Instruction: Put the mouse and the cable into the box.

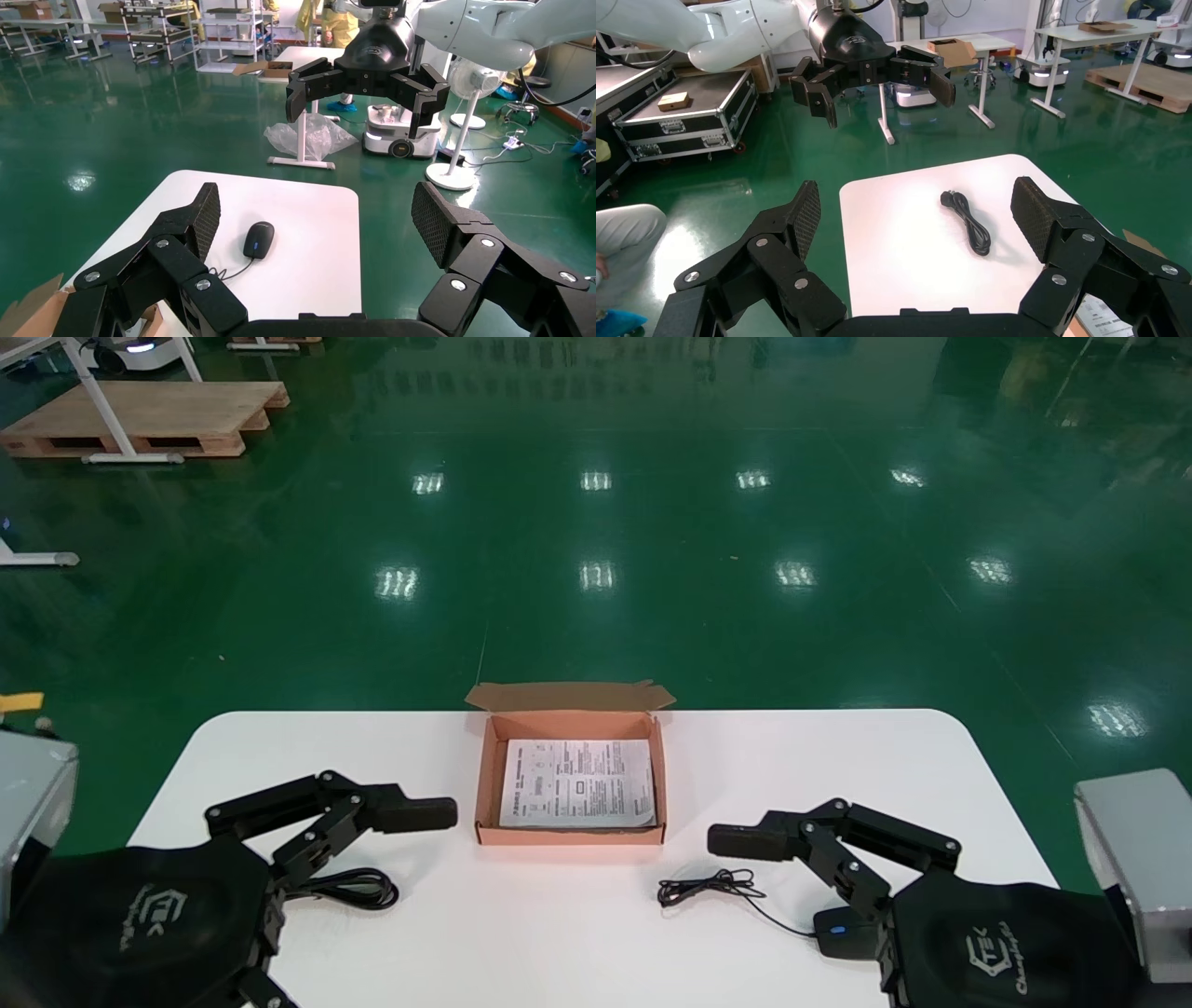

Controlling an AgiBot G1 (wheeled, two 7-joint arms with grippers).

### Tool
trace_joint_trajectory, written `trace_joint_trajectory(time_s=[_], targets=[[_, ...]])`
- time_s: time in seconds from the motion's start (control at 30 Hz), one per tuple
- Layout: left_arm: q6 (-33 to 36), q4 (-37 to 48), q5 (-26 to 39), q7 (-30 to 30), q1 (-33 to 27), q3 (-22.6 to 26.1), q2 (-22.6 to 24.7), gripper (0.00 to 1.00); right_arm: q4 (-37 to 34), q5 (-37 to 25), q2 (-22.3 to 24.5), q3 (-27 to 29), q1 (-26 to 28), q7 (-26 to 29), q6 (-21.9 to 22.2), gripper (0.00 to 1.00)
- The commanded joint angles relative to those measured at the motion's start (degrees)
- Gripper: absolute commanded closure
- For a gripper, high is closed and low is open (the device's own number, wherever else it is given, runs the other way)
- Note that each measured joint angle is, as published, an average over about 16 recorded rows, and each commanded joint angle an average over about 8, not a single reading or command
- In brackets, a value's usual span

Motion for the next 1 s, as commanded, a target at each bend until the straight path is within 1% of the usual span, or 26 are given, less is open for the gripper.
trace_joint_trajectory(time_s=[0.03, 1.0], targets=[[0.0, 0.0, 0.0, 0.0, 0.0, 0.0, 0.0, 0.0, 0.0, 0.0, 0.0, 0.0, 0.0, 0.0, 0.0, 0.0], [0.0, 0.0, 0.0, 0.0, 0.0, 0.0, 0.0, 0.0, 0.1, 0.2, 0.1, 0.2, -0.1, 0.0, -0.2, 0.0]])
